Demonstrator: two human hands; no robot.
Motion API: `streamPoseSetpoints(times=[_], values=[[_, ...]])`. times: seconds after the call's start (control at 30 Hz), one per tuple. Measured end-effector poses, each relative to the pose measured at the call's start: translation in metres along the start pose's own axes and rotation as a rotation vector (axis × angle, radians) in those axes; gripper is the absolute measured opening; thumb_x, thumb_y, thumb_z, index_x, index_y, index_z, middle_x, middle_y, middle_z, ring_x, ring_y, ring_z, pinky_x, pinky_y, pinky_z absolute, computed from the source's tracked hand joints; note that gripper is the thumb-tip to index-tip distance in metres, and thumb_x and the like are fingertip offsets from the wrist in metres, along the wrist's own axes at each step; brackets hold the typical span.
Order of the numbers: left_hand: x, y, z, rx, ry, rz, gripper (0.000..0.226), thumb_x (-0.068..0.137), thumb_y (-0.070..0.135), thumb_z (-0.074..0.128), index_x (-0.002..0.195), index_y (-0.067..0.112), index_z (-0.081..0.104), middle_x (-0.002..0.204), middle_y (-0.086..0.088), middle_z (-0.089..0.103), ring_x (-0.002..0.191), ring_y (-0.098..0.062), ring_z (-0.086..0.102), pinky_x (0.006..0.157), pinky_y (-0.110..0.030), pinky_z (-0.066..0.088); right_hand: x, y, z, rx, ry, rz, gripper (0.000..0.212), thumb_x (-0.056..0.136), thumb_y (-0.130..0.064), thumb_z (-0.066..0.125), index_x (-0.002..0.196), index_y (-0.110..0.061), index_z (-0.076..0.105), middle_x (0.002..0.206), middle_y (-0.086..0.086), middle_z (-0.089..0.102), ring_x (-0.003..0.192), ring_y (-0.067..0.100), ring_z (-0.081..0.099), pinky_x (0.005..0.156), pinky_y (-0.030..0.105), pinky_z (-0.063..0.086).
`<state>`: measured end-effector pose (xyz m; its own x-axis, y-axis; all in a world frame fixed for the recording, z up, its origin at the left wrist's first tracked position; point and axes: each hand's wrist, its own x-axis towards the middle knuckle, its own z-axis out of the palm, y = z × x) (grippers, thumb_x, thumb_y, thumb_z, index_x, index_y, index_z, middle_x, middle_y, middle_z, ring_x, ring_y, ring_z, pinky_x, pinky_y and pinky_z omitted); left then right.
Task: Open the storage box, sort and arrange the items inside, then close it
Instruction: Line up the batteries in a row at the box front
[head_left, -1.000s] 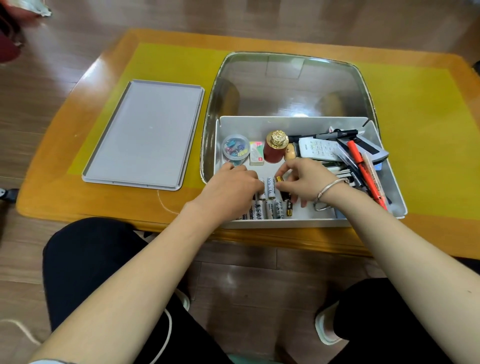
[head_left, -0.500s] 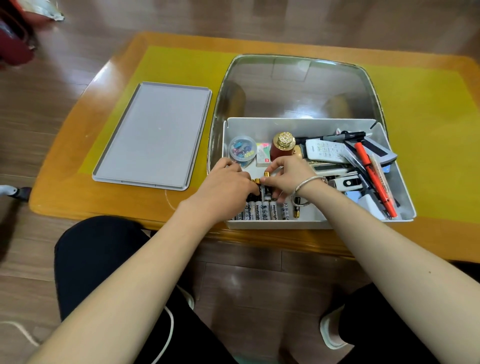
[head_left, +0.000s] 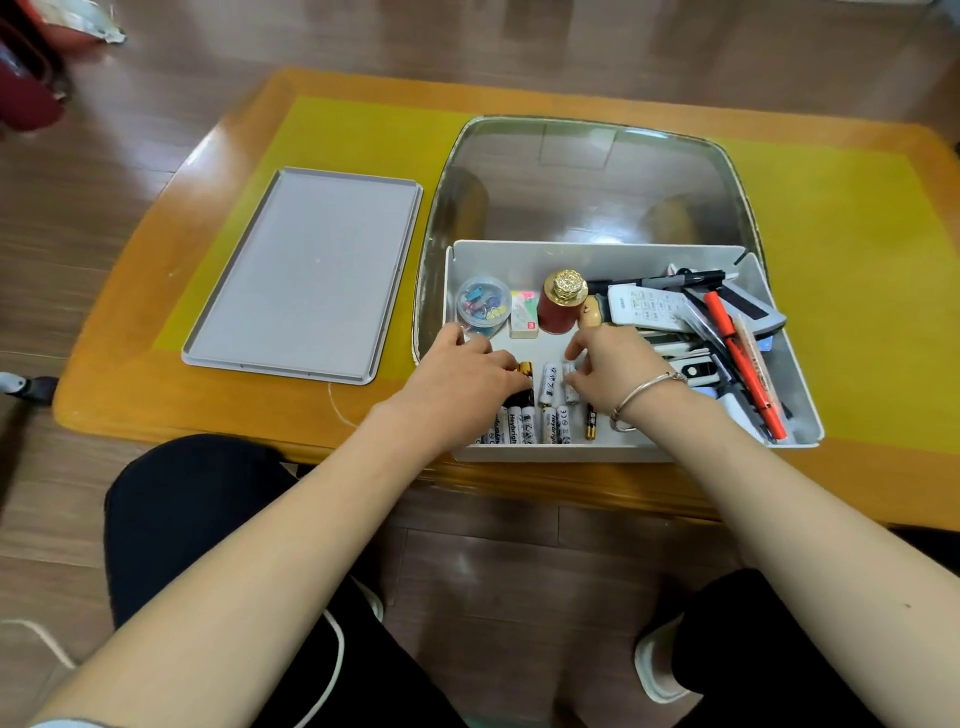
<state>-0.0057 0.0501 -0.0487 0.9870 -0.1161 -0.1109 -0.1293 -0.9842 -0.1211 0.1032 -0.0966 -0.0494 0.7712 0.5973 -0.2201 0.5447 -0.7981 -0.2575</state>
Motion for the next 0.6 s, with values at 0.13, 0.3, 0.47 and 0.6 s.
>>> streamPoseSetpoints(times=[0.13,0.3,0.47,0.6], values=[[-0.0002,0.0016,-0.0005,0.015,-0.021,0.01,0.053,0.094,0.02,0.051,0.142,0.038,0.039,0.145,0.005,0.046,0.125,-0.022,0.044,0.097,-0.043,0.03,-0.0009,-0.001,0.0032,-0.061,-0.033,0.025,0.023,0.084,-0.018,0.061,0.104,-0.007,0.064,0.116,0.017,0.06,0.1,0.033,0.058,0.085,0.039,0.05],[0.0009,0.0031,-0.0016,0.019,-0.013,0.023,0.044,0.094,0.022,0.05,0.136,0.035,0.048,0.138,0.005,0.053,0.12,-0.021,0.05,0.094,-0.042,0.033,-0.0012,-0.0049,0.002,0.137,-0.064,-0.021,0.023,0.084,-0.012,0.062,0.106,-0.012,0.067,0.106,0.012,0.066,0.102,0.026,0.06,0.091,0.031,0.047],[0.0022,0.0031,0.0014,0.012,-0.003,0.04,0.051,0.093,0.022,0.051,0.142,0.035,0.039,0.139,0.003,0.052,0.123,-0.023,0.048,0.097,-0.044,0.034,-0.0011,-0.001,0.0017,-0.006,-0.032,0.024,0.027,0.085,-0.013,0.057,0.111,-0.01,0.059,0.111,0.015,0.062,0.103,0.032,0.056,0.087,0.038,0.048],[0.0039,0.0027,0.0028,0.018,-0.015,0.057,0.059,0.093,0.025,0.053,0.146,0.039,0.031,0.145,0.003,0.046,0.129,-0.024,0.044,0.1,-0.044,0.034,-0.0018,-0.0049,0.0032,-0.001,-0.103,-0.005,0.033,0.086,-0.012,0.056,0.119,-0.012,0.059,0.109,0.009,0.066,0.105,0.027,0.058,0.09,0.036,0.049]])
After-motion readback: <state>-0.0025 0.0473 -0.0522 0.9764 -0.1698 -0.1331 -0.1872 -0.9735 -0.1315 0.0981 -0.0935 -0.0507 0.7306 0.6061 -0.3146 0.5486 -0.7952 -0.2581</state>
